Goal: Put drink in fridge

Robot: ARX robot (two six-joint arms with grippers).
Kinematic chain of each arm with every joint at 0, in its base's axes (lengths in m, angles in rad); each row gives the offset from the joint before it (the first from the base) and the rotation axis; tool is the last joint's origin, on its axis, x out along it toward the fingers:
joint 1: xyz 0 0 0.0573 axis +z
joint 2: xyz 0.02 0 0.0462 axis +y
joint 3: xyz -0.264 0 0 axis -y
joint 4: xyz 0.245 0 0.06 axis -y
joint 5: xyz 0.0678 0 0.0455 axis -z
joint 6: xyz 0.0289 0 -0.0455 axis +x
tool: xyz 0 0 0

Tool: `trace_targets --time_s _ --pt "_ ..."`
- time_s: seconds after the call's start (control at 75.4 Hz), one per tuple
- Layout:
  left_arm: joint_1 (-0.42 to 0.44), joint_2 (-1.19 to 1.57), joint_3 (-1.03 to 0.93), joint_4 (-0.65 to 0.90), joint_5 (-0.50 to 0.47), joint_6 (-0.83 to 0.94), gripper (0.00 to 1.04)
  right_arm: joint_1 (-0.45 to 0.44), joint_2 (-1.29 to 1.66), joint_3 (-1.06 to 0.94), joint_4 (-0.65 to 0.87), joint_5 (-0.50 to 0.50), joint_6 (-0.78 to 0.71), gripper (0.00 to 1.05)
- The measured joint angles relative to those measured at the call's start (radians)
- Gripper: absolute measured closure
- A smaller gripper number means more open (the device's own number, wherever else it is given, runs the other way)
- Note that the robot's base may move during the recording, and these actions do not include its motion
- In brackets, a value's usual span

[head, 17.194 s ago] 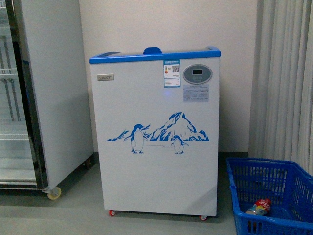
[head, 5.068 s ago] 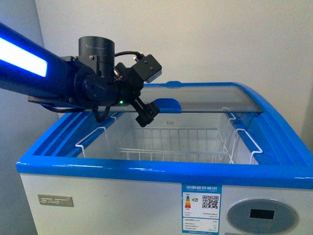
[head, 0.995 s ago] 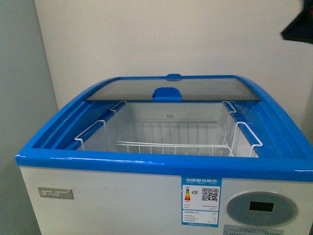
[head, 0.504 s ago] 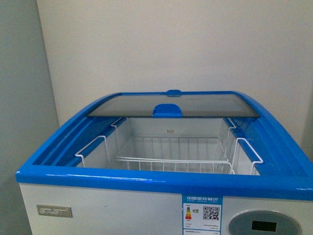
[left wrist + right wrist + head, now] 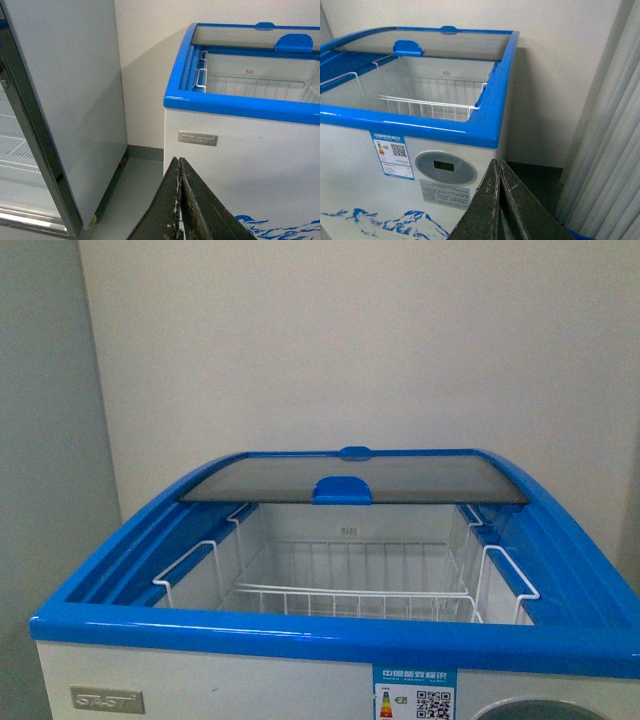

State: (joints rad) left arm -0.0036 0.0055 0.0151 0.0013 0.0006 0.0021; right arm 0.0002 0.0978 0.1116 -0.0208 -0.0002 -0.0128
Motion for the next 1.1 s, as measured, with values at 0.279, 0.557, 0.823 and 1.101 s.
trace_targets --time_s 0.279,0.557,0.823,1.101 --pt "0.000 0.000 0.000 0.000 0.000 0.000 1.02 0.000 -0.034 -0.043 0.009 0.000 0.000 1.02" --pt "0.000 0.000 0.000 0.000 0.000 0.000 1.02 0.000 -0.086 -0.096 0.015 -0.001 0.001 1.02" --pt "0.000 0.000 0.000 0.000 0.000 0.000 1.02 0.000 -0.092 -0.096 0.019 -0.001 0.002 1.02" --pt "0.000 0.000 0.000 0.000 0.000 0.000 0.65 0.000 -0.092 -0.096 0.019 0.000 0.002 0.61"
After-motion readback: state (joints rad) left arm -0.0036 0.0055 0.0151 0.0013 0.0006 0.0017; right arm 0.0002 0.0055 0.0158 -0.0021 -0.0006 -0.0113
